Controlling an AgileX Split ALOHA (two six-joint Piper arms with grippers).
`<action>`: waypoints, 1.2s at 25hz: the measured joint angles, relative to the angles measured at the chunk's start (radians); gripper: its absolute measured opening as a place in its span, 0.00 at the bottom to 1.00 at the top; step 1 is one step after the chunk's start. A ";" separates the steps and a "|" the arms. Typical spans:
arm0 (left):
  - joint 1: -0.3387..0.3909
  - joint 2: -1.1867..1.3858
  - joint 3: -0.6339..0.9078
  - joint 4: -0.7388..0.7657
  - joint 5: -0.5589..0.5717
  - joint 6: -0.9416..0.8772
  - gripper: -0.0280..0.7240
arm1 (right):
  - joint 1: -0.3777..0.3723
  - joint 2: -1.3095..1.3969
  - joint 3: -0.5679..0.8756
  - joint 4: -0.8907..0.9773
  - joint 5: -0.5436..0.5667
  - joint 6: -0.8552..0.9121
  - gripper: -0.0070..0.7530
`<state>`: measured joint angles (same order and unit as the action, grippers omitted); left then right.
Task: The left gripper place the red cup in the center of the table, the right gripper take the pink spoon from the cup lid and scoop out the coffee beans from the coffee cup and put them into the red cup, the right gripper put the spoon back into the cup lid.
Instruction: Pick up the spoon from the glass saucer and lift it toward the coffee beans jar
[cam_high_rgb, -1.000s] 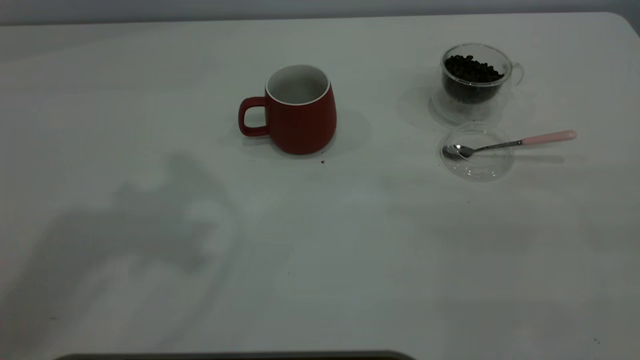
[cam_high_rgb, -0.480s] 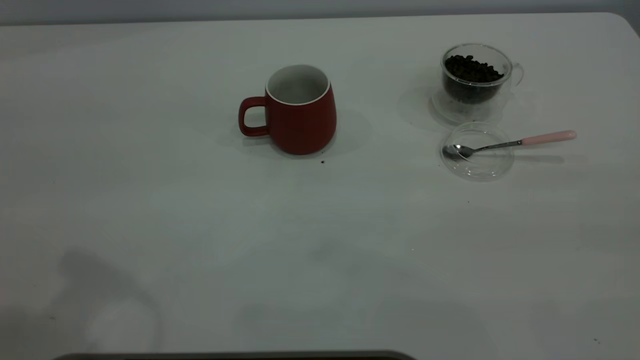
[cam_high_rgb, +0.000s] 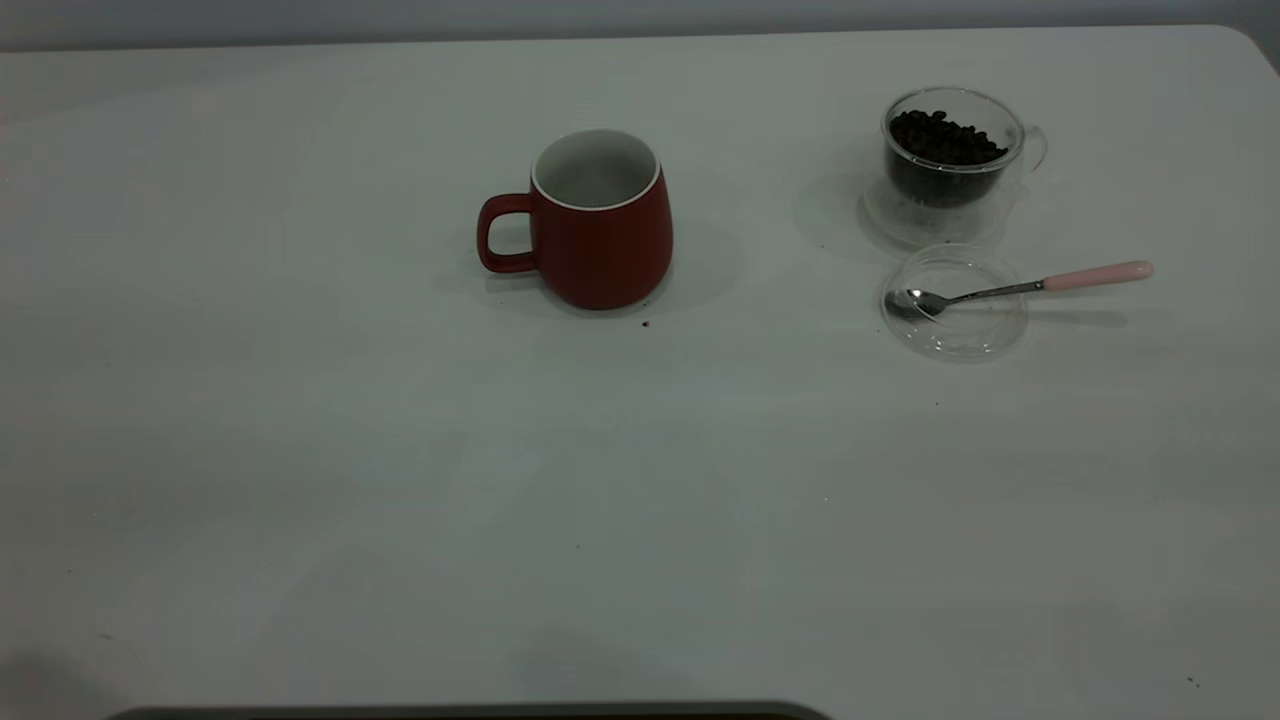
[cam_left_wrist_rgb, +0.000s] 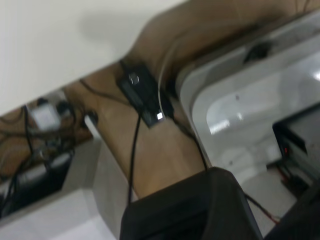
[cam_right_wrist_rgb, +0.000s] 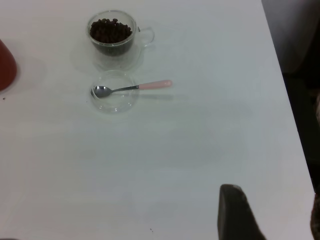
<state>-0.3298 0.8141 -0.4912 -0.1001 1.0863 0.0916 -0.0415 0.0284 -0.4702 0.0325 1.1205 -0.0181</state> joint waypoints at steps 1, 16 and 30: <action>0.000 -0.037 0.002 0.000 0.001 0.000 0.71 | 0.000 0.000 0.000 0.000 0.000 0.000 0.53; 0.106 -0.641 0.004 -0.008 0.031 -0.006 0.71 | 0.000 0.000 0.000 0.000 0.000 0.000 0.53; 0.205 -0.832 0.004 -0.011 0.046 -0.006 0.71 | 0.000 0.000 0.000 0.000 0.000 0.001 0.53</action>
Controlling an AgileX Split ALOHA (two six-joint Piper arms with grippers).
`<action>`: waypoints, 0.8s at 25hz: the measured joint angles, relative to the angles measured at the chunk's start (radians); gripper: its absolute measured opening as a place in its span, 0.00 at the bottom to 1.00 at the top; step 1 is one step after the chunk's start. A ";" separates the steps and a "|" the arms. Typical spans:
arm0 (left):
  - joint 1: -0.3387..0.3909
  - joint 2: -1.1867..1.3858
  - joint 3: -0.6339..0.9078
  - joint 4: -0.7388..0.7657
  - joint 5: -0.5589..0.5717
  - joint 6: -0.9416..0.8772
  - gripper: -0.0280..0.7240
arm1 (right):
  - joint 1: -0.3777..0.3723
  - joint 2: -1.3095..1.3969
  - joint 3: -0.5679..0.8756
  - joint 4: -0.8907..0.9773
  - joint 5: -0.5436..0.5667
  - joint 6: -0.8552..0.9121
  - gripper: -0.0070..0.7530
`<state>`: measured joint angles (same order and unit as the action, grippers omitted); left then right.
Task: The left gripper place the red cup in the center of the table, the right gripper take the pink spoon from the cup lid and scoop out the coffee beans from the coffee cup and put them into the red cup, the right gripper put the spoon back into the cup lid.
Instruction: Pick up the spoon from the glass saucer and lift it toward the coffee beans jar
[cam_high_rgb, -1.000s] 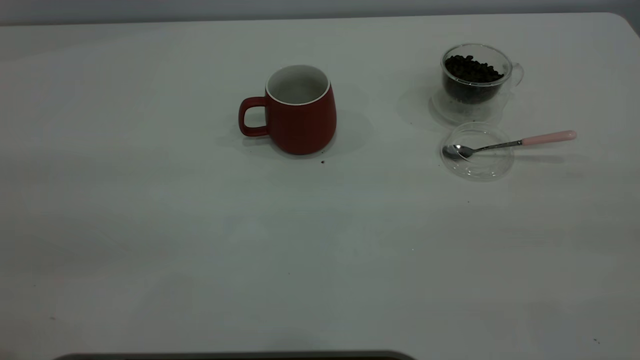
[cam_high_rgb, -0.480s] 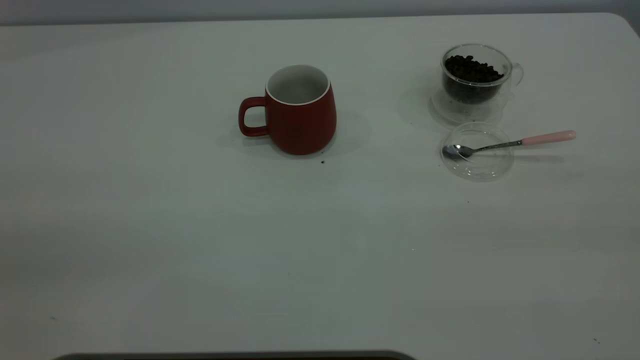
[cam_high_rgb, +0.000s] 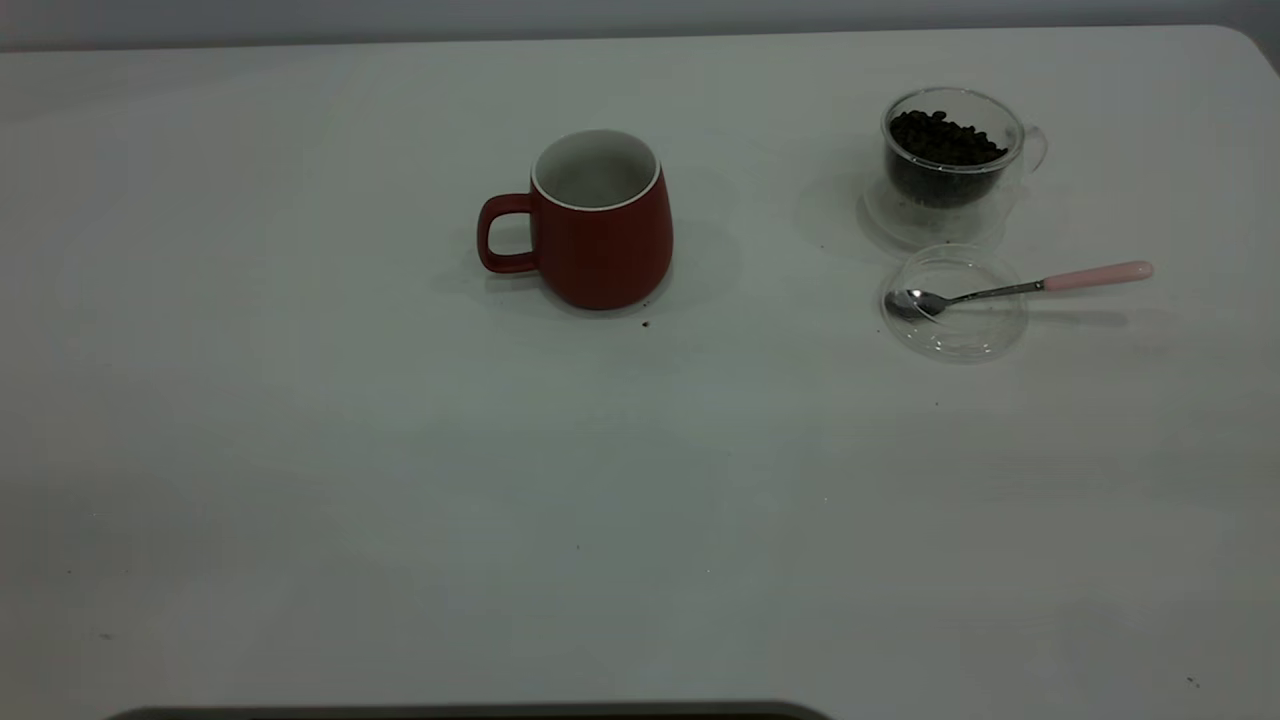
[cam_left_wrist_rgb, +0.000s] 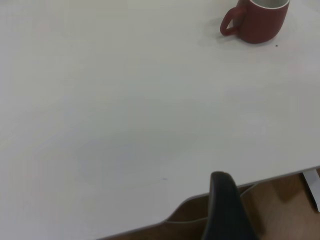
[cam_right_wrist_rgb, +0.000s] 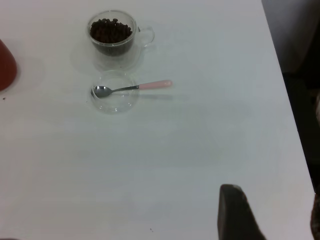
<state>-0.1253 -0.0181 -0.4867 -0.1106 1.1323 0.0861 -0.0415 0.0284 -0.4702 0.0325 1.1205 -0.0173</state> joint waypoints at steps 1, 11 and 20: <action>0.000 0.000 0.000 0.000 0.000 0.000 0.71 | 0.000 0.000 0.000 0.000 0.000 0.000 0.53; 0.000 0.000 0.000 0.000 0.000 0.000 0.71 | 0.000 0.000 0.000 0.000 0.000 0.000 0.53; 0.000 0.000 0.000 0.000 0.001 0.000 0.71 | 0.024 0.000 0.000 0.020 0.000 -0.001 0.53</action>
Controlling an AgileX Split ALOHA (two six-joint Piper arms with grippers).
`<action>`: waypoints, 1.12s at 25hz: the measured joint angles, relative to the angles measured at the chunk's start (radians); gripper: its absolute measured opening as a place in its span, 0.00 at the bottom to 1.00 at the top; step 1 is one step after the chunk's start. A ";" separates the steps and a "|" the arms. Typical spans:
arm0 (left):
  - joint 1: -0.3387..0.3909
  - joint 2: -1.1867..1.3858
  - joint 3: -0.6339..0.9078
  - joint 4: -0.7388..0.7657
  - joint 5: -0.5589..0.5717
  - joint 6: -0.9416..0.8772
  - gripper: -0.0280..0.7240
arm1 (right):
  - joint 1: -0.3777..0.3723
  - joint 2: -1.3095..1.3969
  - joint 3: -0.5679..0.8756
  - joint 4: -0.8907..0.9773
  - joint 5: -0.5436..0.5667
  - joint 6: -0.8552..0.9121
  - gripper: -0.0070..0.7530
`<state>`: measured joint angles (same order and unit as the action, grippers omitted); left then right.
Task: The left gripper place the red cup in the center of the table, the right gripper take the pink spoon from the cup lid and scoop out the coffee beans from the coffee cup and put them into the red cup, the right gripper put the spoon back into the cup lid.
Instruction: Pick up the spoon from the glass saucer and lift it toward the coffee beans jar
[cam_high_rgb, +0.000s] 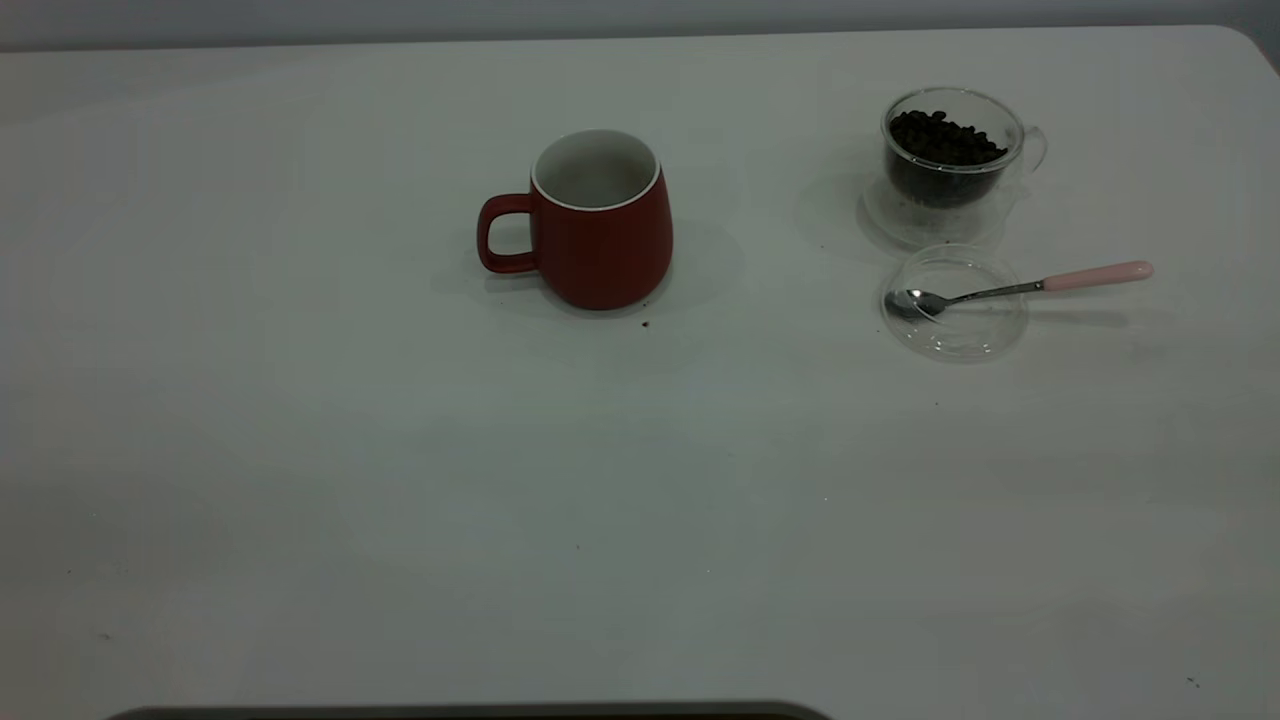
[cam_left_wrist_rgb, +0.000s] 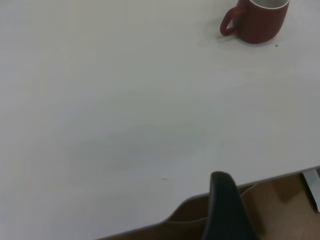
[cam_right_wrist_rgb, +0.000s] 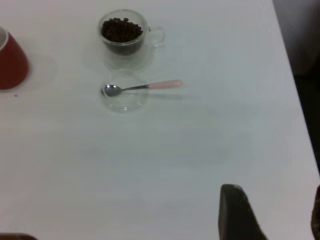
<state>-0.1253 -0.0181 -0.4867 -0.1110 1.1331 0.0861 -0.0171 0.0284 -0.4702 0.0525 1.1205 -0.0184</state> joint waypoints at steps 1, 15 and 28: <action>0.000 0.000 0.000 0.000 0.000 0.000 0.71 | 0.000 0.000 0.000 0.010 0.000 0.000 0.53; 0.000 0.000 0.000 0.000 0.000 0.000 0.71 | 0.000 0.395 -0.003 0.226 -0.243 -0.065 0.80; 0.000 0.000 0.000 0.000 0.000 0.000 0.71 | 0.000 1.267 -0.210 0.532 -0.551 -0.499 0.79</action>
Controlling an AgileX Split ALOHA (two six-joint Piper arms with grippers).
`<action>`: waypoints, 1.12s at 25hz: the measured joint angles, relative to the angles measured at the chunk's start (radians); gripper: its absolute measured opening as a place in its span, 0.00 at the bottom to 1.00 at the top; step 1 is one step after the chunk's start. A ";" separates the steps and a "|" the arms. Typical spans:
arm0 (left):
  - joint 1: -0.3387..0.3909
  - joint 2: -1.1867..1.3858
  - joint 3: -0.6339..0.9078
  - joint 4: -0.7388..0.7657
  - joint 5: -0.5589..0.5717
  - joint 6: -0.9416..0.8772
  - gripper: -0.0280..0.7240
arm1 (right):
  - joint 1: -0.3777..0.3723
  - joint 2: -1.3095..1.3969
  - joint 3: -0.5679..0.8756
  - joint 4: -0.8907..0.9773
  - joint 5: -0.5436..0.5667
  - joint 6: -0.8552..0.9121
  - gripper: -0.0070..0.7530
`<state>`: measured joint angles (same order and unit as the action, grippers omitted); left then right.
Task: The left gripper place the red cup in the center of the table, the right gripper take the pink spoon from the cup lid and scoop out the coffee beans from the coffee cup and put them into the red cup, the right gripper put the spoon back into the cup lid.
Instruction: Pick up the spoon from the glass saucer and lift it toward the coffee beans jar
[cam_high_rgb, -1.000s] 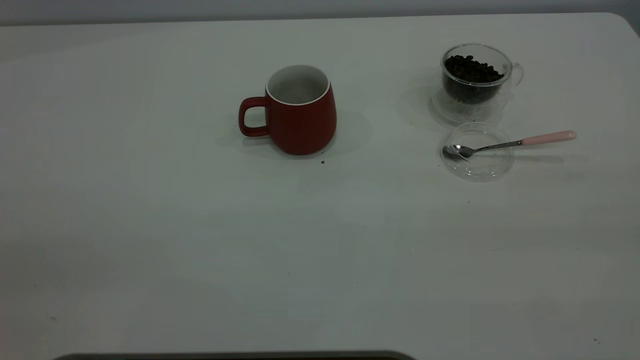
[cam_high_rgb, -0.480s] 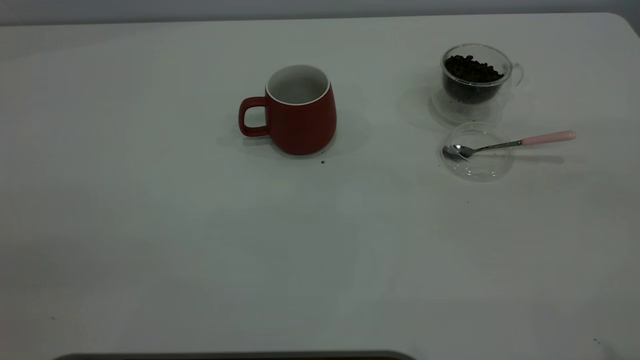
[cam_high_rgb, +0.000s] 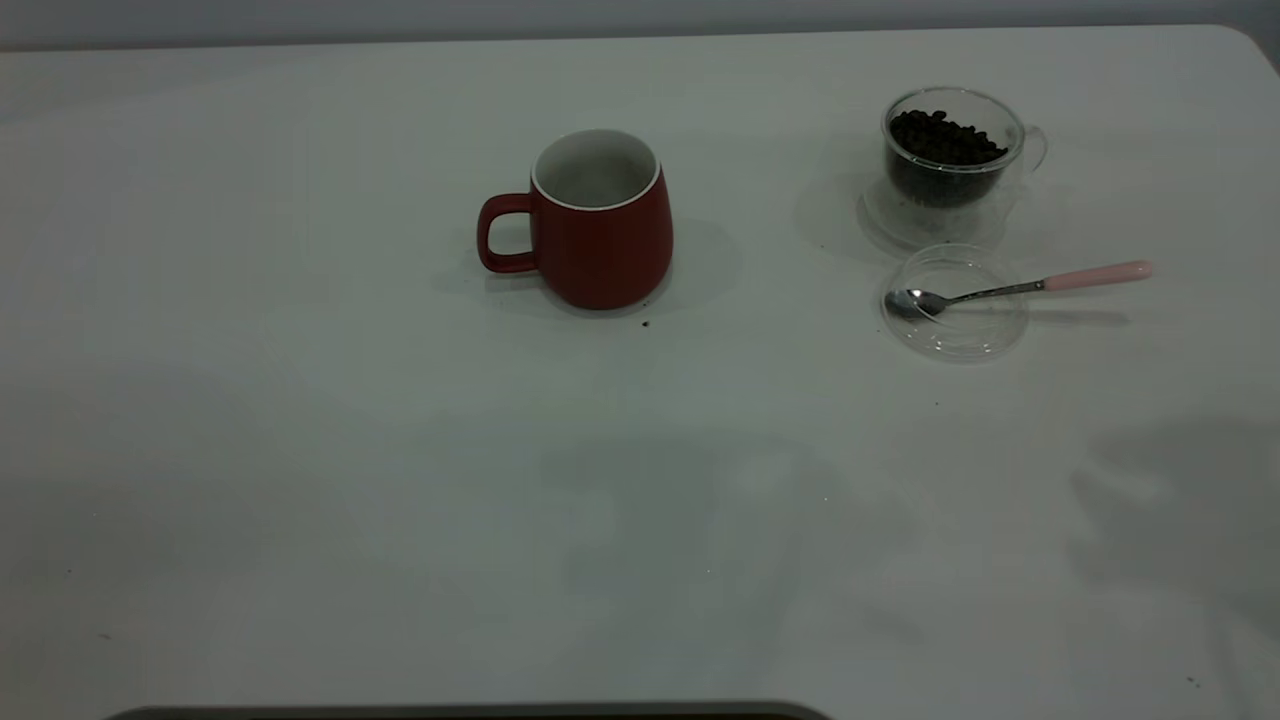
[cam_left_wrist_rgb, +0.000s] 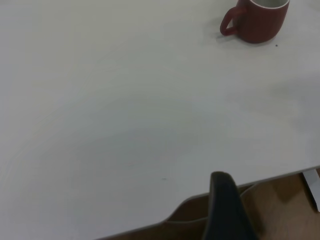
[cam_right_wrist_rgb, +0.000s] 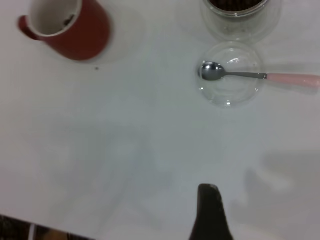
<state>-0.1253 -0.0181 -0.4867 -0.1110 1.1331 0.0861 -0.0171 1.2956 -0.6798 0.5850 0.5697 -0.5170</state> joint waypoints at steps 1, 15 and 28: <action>0.000 0.000 0.000 0.000 0.000 0.000 0.71 | 0.000 0.054 -0.028 0.000 -0.010 -0.016 0.79; 0.000 0.000 0.000 0.000 0.000 -0.001 0.71 | -0.298 0.767 -0.455 0.330 0.181 -0.348 0.75; 0.000 0.000 0.000 0.000 0.000 -0.001 0.71 | -0.389 1.028 -0.510 0.535 0.240 -0.602 0.74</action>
<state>-0.1253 -0.0181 -0.4867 -0.1110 1.1331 0.0852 -0.4065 2.3237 -1.1901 1.1200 0.8095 -1.1194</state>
